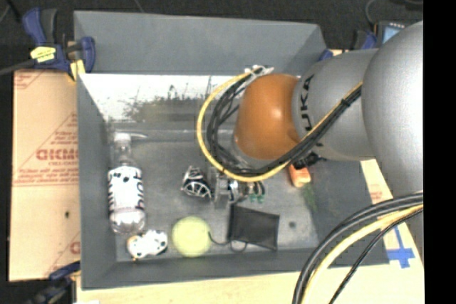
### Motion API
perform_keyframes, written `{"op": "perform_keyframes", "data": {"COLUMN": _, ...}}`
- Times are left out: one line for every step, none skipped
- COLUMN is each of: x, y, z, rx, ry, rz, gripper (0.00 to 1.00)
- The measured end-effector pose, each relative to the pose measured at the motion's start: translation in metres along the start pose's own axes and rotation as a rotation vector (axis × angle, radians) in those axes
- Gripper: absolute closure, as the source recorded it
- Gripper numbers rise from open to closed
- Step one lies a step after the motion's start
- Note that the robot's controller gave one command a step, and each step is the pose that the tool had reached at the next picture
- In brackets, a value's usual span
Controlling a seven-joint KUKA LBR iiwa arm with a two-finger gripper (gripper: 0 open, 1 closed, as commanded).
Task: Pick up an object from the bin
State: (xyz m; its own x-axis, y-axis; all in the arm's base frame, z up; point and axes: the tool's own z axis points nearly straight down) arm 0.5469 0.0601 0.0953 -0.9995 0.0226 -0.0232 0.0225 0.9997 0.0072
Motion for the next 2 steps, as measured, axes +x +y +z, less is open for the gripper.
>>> {"op": "perform_keyframes", "data": {"x": -0.001, "y": 0.000, "z": -0.015, "rx": 0.000, "ry": 0.000, "rz": 0.000, "gripper": 1.00}}
{"op": "perform_keyframes", "data": {"x": 0.001, "y": 0.000, "z": -0.032, "rx": 0.001, "ry": 0.007, "rz": 0.000, "gripper": 1.00}}
